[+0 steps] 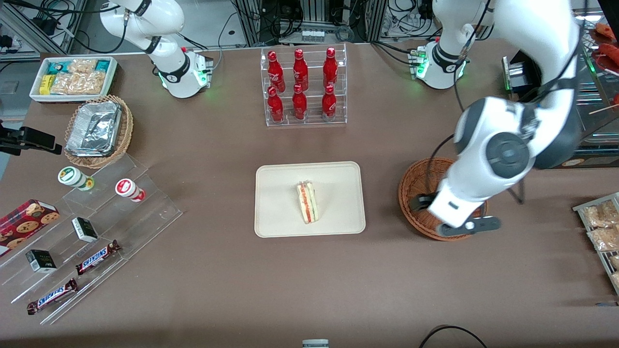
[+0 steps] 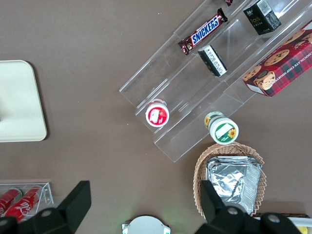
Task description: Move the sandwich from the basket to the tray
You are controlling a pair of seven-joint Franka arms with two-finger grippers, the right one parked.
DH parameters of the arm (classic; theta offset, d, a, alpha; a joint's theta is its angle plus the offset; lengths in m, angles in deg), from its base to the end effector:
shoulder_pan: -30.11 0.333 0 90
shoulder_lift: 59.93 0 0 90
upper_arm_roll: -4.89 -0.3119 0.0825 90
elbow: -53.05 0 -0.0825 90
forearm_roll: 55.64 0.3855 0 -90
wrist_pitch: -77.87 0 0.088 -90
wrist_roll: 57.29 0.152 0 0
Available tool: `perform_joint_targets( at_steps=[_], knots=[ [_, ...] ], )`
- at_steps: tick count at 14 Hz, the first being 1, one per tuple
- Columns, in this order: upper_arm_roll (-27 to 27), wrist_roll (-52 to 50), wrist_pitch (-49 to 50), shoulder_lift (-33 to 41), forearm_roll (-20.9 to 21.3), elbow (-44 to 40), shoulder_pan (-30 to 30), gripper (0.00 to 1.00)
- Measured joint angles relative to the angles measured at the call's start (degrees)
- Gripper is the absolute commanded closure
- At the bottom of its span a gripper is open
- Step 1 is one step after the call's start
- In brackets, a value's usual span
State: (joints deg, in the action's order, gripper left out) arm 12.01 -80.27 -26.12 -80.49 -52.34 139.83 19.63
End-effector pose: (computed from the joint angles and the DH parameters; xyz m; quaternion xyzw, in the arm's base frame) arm 0.6320 -0.1842 0.4045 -0.9987 -0.0425 0.0240 0.0151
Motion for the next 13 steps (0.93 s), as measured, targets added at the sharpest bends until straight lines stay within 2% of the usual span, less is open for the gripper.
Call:
perform_joint_targets(
  at_steps=[6,13],
  knots=[
    [0.0,16.2,10.4,9.7,-0.4,3.5,7.1,0.0],
    [-0.1,25.5,20.6,19.2,-1.4,3.7,11.0,0.0]
  ],
)
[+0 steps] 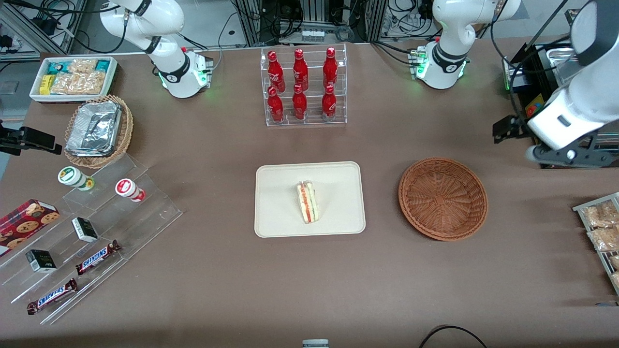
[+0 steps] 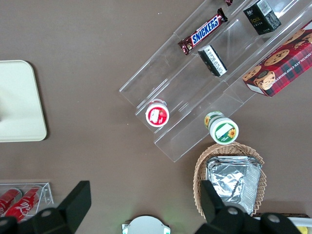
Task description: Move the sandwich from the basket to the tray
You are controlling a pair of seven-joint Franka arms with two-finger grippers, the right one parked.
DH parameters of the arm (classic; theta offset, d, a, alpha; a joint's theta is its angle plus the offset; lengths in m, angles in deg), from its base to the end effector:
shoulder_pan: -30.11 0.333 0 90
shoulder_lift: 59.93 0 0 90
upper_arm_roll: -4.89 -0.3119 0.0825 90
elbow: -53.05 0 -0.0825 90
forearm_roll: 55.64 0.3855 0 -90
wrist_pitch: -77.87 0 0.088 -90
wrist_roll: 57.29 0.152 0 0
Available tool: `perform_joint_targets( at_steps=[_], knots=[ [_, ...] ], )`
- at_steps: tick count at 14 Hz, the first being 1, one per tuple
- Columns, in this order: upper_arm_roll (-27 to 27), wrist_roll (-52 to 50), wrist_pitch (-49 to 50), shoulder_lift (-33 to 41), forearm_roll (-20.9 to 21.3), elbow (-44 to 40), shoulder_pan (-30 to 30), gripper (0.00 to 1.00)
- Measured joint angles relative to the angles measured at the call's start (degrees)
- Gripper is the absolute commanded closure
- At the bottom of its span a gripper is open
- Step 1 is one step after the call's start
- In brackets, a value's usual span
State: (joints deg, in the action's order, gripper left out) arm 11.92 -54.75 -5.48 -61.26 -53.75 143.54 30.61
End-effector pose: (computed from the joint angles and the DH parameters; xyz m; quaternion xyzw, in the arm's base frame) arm 0.5394 -0.0558 0.5500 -0.9941 0.0782 0.0732 0.0176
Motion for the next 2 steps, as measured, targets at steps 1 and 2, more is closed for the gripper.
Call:
perform_joint_targets(
  at_steps=[1,2],
  knots=[
    [0.0,0.2,0.6,0.8,0.0,0.0,0.2,0.0],
    [0.0,0.3,0.9,1.4,0.0,0.1,0.3,0.0]
  ],
)
